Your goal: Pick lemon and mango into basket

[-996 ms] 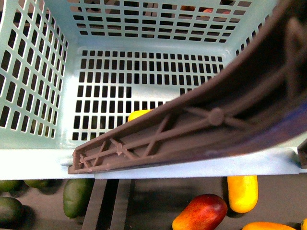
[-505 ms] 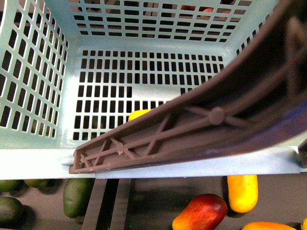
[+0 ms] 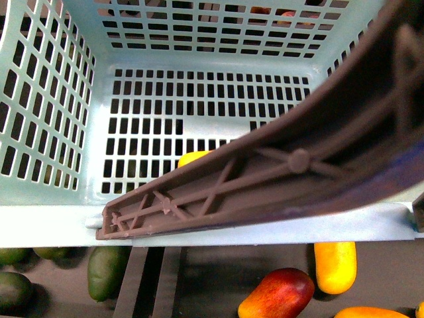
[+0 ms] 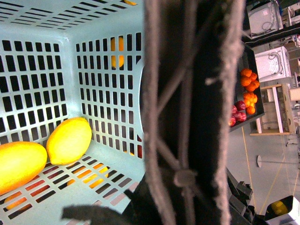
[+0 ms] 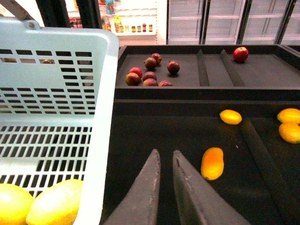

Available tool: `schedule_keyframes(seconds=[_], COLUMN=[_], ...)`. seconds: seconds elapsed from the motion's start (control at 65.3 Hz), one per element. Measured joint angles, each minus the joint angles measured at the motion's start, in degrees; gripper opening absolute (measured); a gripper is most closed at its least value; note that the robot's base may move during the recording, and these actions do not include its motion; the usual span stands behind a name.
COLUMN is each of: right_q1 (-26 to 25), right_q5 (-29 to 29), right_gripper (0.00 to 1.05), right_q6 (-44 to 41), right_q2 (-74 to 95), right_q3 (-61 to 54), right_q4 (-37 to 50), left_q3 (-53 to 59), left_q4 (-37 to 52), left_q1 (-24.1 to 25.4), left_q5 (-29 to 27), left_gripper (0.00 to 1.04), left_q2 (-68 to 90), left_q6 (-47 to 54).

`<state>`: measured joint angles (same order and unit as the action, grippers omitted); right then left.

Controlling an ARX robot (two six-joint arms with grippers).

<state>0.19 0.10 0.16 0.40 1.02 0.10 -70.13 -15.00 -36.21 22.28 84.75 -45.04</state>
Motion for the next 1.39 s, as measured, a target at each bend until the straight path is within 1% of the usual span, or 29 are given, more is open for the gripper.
schedule_keyframes(seconds=[0.061,0.077,0.107,0.138,0.168,0.291,0.337,0.398,0.429,0.521,1.394], right_q1=[0.00,0.00,0.00,0.00,0.00,0.00,0.00,0.02,0.00,0.00,0.00], right_q5=[0.00,0.00,0.00,0.00,-0.02,0.00,0.07,0.11,0.13,0.09,-0.02], right_gripper=[0.33,0.38,0.45,0.50,0.59,0.78,0.88,0.97,0.97,0.96,0.96], right_q6=[0.00,-0.02,0.00,0.00,0.00,0.00,0.00,0.02,0.02,0.00,0.00], right_q2=[0.00,-0.02,-0.02,-0.02,-0.02,-0.02,-0.02,-0.04,-0.04,-0.09,-0.20], right_q3=[0.00,0.00,0.00,0.00,0.00,-0.02,-0.02,0.00,0.00,0.00,0.00], right_q4=[0.00,0.00,0.00,0.00,0.00,0.00,0.00,-0.02,-0.07,-0.09,-0.17], left_q3=[0.00,0.00,0.00,0.00,0.00,0.00,0.00,0.00,0.00,0.00,0.00], left_q4=[0.00,0.00,0.00,0.00,0.00,0.00,0.00,0.00,0.00,0.02,0.02], left_q1=[0.00,0.00,0.00,0.00,0.00,0.00,0.00,-0.04,-0.24,-0.59,-0.07], left_q5=[0.00,0.00,0.00,0.00,0.00,0.00,0.00,-0.02,-0.02,0.26,0.26], left_gripper=[0.05,0.05,0.05,0.05,0.05,0.05,0.05,0.05,0.05,0.05,0.05], left_q2=[0.00,0.00,0.00,0.00,0.00,0.00,0.00,0.02,0.02,0.02,0.02], left_q6=[-0.02,-0.04,-0.04,-0.04,-0.02,-0.02,-0.09,-0.07,0.04,0.46,0.02])
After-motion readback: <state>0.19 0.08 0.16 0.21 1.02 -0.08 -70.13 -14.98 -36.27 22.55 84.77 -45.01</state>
